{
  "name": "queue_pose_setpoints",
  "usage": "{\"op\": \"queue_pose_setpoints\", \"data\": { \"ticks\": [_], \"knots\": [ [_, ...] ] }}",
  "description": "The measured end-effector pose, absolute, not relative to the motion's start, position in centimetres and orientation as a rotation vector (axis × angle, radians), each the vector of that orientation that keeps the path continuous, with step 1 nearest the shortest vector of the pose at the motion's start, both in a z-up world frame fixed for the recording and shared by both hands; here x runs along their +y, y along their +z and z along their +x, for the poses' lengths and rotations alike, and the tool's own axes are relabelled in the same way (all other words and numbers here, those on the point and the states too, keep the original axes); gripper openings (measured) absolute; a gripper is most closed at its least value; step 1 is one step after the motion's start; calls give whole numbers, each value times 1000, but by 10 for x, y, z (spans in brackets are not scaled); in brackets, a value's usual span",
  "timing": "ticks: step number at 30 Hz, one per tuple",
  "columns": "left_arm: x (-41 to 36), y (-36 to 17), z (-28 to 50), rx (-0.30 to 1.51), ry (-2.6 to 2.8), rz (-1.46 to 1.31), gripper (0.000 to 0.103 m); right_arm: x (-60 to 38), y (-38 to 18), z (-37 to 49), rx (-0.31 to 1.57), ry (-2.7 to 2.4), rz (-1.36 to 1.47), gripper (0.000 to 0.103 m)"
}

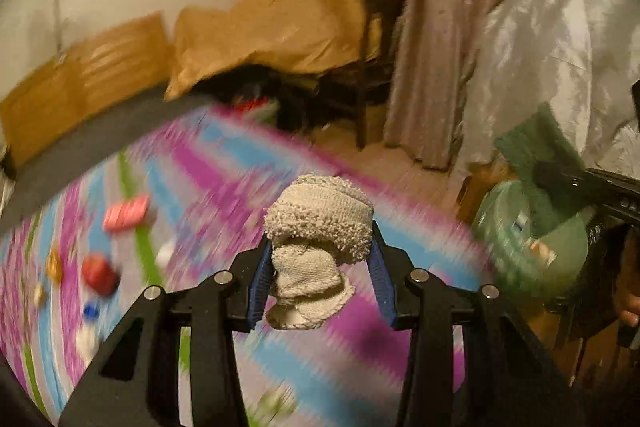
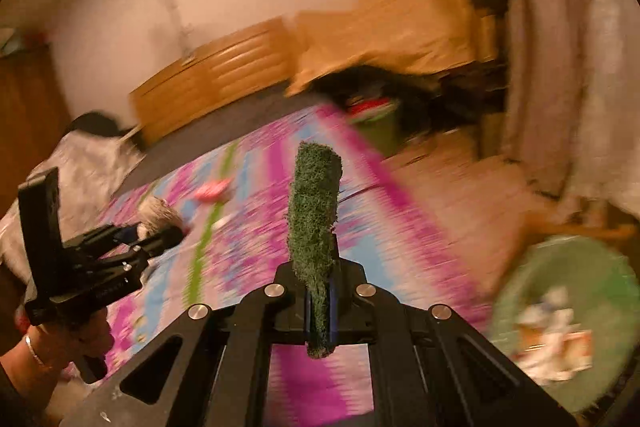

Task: Collect trash
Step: 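Carry the beige towel and green scrubber with both tools over the green bin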

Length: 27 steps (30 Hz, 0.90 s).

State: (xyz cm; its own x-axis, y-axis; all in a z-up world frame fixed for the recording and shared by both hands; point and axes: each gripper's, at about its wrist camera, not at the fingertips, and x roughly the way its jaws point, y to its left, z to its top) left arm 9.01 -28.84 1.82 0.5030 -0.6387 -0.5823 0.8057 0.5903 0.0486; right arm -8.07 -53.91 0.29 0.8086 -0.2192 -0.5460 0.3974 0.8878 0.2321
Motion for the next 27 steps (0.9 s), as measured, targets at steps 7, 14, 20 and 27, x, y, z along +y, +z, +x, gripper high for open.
{"op": "queue_pose_setpoints", "data": {
  "ticks": [7, 14, 20, 27],
  "knots": [
    [-430, 56, 37, 469, -1085, 399, 42, -640, 34, -172, 536, -645, 333, 7],
    [-525, 48, -14, 472, -1204, 468, 42, -713, 23, -255, 575, -837, 388, 7],
    [-568, 10, -40, 566, -1217, 507, 42, -736, -14, -283, 610, -876, 466, 7],
    [-582, -18, -60, 592, -1233, 572, 42, -739, -57, -263, 683, -878, 492, 7]
  ]
}}
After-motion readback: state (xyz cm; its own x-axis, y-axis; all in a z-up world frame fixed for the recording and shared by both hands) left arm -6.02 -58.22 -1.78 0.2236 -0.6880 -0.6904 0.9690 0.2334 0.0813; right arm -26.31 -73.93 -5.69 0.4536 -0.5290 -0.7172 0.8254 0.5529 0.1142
